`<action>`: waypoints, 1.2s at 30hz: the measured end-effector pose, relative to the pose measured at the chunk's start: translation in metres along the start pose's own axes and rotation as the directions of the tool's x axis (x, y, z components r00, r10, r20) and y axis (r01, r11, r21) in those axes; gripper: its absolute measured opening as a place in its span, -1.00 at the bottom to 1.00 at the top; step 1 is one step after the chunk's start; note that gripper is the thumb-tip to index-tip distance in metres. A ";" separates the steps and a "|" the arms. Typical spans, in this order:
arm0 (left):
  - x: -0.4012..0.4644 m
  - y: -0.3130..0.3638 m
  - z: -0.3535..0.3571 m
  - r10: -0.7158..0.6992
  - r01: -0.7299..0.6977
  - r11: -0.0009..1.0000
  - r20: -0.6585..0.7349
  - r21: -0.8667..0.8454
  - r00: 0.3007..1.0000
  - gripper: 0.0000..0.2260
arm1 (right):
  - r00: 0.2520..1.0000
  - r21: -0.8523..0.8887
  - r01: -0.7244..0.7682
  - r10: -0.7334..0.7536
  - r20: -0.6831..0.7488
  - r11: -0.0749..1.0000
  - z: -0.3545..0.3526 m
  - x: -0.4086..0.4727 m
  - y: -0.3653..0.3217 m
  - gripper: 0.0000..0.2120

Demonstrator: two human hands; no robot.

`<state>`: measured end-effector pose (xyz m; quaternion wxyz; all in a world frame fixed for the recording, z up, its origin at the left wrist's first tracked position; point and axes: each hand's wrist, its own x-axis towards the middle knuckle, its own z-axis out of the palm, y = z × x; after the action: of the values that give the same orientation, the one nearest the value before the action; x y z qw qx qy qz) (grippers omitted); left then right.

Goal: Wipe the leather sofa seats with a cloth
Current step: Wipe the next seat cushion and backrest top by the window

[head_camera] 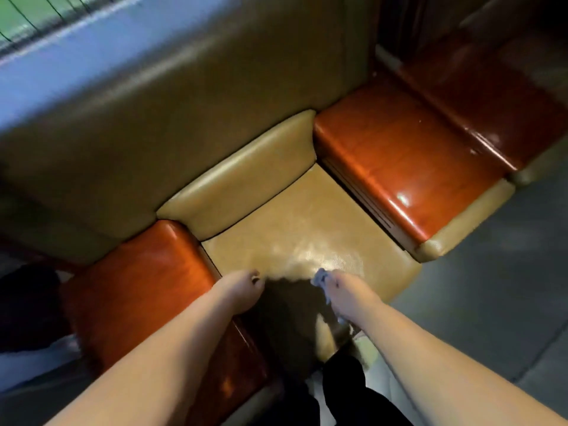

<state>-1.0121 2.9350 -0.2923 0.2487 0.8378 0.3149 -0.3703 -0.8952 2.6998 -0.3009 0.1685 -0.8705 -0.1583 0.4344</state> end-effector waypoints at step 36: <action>-0.188 -0.062 -0.230 -0.437 0.089 0.838 -0.563 -0.539 0.702 -0.59 | 0.727 -0.288 0.683 -0.663 0.178 0.672 -0.194 -0.014 -0.315 -0.63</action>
<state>-1.0490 3.0621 -0.0186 0.2580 0.7705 0.5829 0.0094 -0.7870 2.9452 -0.0461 0.1619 -0.7531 -0.5436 0.3333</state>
